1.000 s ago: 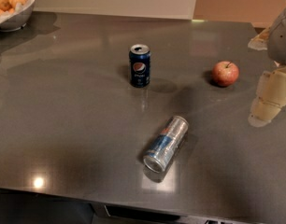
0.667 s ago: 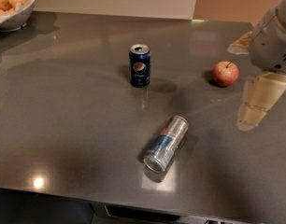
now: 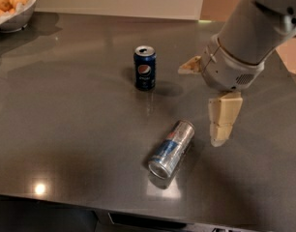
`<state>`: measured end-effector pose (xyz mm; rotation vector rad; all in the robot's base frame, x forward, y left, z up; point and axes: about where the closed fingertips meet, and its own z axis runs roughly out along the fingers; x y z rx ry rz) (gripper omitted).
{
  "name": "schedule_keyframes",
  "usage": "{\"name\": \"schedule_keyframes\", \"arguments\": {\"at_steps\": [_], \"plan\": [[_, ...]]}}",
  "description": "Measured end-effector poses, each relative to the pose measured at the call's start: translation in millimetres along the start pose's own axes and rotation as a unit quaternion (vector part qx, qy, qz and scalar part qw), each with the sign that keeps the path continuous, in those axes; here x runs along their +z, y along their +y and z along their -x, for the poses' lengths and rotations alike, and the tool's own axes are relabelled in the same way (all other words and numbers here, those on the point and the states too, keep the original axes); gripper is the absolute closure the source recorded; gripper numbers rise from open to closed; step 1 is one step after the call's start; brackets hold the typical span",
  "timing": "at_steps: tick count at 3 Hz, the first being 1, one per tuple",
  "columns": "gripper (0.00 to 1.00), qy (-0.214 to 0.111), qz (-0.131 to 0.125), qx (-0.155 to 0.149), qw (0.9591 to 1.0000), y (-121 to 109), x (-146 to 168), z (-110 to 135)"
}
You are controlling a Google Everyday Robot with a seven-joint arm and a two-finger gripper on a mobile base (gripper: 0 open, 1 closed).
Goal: Pick redbull can
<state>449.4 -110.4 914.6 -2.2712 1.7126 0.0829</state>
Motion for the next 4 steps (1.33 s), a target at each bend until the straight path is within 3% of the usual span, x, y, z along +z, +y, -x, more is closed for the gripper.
{"name": "schedule_keyframes", "arguments": {"at_steps": [1, 2, 4], "plan": [[0.00, -0.004, 0.029, -0.068, 0.9972, 5, 26, 14], [0.00, -0.001, 0.060, -0.125, 0.9904, 14, 49, 21], [0.00, 0.015, 0.104, -0.197, 0.9748, 31, 76, 28]]}}
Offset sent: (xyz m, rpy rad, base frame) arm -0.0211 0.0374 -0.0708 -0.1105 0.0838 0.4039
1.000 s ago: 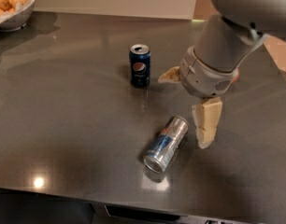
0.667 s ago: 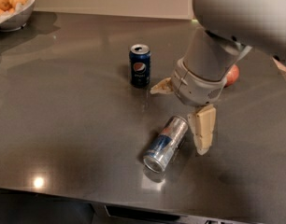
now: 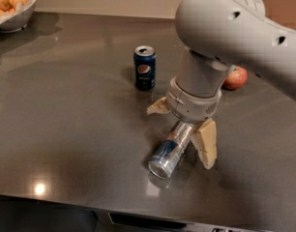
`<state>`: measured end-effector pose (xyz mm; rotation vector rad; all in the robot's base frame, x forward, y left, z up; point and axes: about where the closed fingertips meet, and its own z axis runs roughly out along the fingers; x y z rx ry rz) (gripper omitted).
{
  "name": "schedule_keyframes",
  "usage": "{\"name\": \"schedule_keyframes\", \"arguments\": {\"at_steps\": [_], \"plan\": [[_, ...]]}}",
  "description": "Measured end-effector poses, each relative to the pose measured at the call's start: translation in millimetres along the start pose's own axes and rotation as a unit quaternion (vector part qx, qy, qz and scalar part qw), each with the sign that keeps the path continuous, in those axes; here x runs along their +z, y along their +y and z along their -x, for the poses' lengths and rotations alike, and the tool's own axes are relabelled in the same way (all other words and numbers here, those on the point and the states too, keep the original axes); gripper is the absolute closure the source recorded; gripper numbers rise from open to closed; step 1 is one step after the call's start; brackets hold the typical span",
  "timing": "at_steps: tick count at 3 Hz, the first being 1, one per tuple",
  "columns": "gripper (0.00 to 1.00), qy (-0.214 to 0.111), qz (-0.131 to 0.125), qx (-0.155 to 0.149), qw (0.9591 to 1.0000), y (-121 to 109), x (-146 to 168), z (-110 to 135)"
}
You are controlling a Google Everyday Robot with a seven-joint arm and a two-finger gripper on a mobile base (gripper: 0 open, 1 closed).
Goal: Pick redbull can
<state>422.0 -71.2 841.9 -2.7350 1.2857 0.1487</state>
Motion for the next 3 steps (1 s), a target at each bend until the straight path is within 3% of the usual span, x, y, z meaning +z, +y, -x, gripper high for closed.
{"name": "schedule_keyframes", "arguments": {"at_steps": [1, 3], "plan": [[0.18, 0.003, 0.014, -0.016, 0.9998, 2.3, 3.4, 1.0], [0.65, 0.000, 0.023, -0.029, 0.9993, 4.7, -2.1, -2.6]]}}
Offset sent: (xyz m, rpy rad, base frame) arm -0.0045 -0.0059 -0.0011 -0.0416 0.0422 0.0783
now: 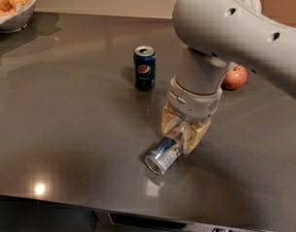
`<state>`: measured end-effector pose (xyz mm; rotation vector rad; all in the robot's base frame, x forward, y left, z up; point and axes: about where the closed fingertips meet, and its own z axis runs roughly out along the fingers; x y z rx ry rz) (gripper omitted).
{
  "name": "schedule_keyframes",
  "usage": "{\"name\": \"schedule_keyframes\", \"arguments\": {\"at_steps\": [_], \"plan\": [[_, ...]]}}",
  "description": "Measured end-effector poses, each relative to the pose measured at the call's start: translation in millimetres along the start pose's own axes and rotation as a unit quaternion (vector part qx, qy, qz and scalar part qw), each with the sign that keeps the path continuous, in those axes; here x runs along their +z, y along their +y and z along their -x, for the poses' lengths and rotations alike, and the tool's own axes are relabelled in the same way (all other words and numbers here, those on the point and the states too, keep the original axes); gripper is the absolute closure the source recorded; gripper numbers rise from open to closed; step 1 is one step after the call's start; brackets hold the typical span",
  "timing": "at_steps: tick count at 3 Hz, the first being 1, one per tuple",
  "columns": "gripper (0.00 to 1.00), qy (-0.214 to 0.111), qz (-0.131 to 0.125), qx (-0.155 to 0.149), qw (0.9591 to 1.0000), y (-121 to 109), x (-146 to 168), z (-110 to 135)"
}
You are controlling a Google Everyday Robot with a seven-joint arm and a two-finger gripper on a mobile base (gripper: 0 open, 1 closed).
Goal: Pick redbull can
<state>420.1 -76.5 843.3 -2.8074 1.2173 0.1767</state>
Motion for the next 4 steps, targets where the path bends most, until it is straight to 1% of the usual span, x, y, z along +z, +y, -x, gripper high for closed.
{"name": "schedule_keyframes", "arguments": {"at_steps": [1, 2, 3, 4], "plan": [[0.88, -0.014, -0.004, 0.006, 0.9999, 0, -17, -5], [1.00, -0.030, -0.021, 0.008, 0.9993, -2, -52, -9], [1.00, -0.039, -0.058, 0.009, 0.9975, -14, -94, -15], [1.00, -0.040, -0.094, 0.006, 0.9948, -25, -125, -18]]}}
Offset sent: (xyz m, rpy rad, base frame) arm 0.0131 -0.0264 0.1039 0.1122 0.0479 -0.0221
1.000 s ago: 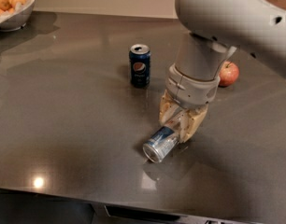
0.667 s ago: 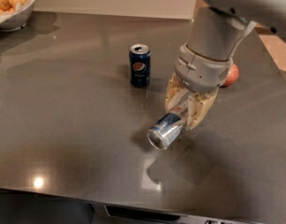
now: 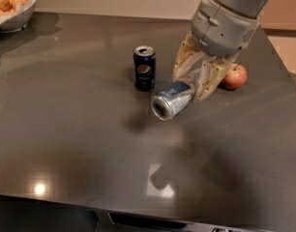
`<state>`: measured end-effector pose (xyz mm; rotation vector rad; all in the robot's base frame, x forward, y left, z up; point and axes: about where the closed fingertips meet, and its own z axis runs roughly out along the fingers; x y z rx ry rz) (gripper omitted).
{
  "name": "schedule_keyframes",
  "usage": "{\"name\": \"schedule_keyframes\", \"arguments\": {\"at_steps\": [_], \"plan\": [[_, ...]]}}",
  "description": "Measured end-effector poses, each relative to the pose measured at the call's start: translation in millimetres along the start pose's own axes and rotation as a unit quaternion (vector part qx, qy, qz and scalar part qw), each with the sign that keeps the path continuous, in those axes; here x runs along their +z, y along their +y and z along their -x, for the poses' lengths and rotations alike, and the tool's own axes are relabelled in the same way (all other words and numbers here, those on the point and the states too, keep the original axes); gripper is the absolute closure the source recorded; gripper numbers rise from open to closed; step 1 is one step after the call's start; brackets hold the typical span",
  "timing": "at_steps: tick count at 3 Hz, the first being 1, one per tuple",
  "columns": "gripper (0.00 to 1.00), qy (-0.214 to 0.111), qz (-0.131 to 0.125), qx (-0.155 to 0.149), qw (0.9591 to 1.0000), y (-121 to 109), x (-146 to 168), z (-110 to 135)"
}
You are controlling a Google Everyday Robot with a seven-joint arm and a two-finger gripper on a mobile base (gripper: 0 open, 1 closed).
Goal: Pick redbull can
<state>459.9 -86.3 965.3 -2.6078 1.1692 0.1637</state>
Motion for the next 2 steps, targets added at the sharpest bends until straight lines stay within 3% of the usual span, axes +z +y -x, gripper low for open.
{"name": "schedule_keyframes", "arguments": {"at_steps": [2], "plan": [[1.00, 0.009, -0.038, -0.002, 0.9992, -18.8, -3.3, -1.5]]}}
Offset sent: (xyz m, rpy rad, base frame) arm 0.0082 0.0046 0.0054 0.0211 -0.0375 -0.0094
